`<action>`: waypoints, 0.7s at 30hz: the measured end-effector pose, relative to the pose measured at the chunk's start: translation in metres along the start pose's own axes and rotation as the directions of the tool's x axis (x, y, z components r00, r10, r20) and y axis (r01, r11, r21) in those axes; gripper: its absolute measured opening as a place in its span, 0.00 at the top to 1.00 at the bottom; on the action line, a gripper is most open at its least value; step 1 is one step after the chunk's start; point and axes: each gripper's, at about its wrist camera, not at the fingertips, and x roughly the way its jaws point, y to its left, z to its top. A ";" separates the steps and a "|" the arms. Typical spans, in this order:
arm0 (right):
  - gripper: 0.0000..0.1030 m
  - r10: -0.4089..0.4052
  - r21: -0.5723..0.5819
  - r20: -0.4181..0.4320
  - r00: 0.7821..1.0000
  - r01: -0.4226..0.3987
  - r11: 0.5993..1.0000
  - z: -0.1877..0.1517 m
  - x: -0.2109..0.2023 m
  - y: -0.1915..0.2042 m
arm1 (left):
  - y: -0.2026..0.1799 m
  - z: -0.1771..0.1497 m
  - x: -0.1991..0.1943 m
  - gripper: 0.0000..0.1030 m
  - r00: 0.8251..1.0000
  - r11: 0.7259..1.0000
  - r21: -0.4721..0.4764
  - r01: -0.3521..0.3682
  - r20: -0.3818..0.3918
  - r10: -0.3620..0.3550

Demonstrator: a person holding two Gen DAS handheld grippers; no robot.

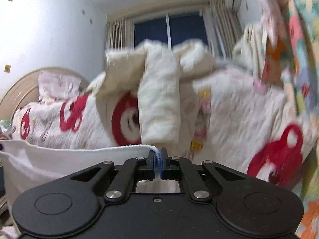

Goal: Fold clothes

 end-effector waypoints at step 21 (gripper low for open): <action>0.54 -0.170 -0.018 -0.400 0.900 0.178 0.984 -0.169 0.167 -0.049 | -0.046 -0.155 0.208 0.72 0.932 0.985 0.169 -0.021 -0.354 0.081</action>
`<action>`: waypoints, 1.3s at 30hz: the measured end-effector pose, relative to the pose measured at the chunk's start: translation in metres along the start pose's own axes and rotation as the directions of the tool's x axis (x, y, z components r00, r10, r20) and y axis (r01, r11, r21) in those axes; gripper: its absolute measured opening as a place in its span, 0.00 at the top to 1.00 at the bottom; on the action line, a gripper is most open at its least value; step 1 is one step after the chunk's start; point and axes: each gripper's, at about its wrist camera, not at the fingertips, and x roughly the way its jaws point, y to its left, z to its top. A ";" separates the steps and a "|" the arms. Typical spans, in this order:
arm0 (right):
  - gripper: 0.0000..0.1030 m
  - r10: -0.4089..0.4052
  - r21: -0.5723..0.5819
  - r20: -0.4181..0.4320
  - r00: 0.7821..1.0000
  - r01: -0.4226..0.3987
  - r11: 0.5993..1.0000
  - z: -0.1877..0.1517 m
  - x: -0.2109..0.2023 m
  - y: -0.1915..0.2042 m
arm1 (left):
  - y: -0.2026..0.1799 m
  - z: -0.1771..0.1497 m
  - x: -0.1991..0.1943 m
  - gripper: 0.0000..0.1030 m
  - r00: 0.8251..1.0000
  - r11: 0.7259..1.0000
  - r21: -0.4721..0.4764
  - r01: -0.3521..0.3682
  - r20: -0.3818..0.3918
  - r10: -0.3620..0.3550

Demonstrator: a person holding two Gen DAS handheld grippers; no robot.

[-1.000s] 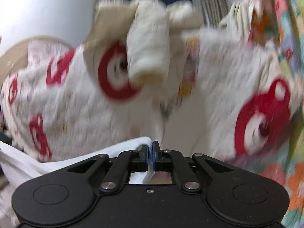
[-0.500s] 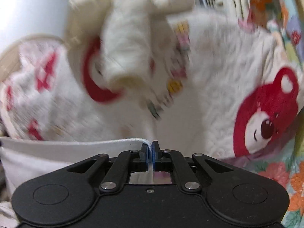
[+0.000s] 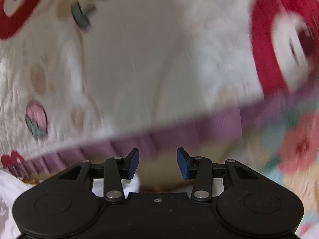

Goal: Fold clothes

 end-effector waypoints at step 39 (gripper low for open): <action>0.31 -0.112 0.075 -0.362 0.926 0.148 0.986 -0.178 -0.220 0.195 | 0.012 -0.213 -0.141 0.40 0.868 0.878 -0.207 0.432 -0.169 -0.467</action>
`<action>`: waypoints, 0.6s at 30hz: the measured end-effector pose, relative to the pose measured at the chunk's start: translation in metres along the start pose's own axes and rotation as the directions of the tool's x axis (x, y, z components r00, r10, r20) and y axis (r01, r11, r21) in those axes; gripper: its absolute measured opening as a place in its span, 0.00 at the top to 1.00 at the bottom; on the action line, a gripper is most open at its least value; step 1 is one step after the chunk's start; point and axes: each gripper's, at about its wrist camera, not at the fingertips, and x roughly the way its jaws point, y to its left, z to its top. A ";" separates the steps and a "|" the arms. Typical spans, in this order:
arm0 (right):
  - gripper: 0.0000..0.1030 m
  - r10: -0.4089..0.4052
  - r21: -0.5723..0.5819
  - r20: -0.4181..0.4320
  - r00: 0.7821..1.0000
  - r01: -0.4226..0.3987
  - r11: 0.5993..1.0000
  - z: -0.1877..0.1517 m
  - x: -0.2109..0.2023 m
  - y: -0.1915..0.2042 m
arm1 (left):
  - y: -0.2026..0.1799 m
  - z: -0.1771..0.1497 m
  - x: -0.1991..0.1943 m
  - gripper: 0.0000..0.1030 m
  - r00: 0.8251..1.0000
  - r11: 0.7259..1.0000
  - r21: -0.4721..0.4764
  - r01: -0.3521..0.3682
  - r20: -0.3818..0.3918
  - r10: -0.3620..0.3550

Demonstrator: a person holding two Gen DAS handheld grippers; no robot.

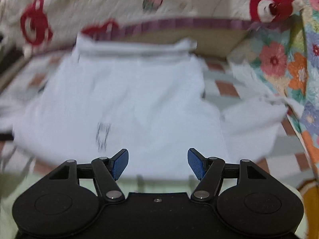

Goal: Fold clothes

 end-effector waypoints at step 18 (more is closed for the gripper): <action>0.32 0.104 0.157 0.100 0.989 -0.119 0.980 -0.085 -0.001 -0.050 | -0.030 -0.022 -0.002 0.40 0.992 0.981 0.146 -0.126 0.003 0.127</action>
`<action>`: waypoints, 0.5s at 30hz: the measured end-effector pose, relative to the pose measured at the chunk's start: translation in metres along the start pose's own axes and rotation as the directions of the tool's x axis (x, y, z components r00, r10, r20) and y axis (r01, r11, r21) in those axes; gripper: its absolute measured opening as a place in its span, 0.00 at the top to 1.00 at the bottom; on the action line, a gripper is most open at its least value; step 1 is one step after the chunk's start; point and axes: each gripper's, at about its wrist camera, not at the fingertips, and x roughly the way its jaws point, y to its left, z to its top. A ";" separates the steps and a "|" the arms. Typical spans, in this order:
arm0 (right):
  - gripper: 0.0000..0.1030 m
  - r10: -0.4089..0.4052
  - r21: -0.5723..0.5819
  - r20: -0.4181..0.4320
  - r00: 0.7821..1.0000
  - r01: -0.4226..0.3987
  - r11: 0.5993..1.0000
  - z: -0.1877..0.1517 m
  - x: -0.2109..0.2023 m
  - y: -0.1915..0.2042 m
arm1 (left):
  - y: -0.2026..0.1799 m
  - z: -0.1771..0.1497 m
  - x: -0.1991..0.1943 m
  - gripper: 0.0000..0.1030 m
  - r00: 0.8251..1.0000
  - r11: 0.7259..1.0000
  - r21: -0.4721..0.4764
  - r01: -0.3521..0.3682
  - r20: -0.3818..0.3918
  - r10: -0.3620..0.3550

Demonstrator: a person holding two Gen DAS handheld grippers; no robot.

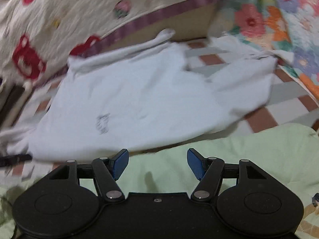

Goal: Fold clothes

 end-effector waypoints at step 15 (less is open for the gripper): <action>0.30 0.182 0.110 0.037 0.983 -0.185 0.977 0.055 0.058 -0.088 | -0.055 0.003 0.046 0.36 0.972 0.894 0.384 -0.231 0.126 0.197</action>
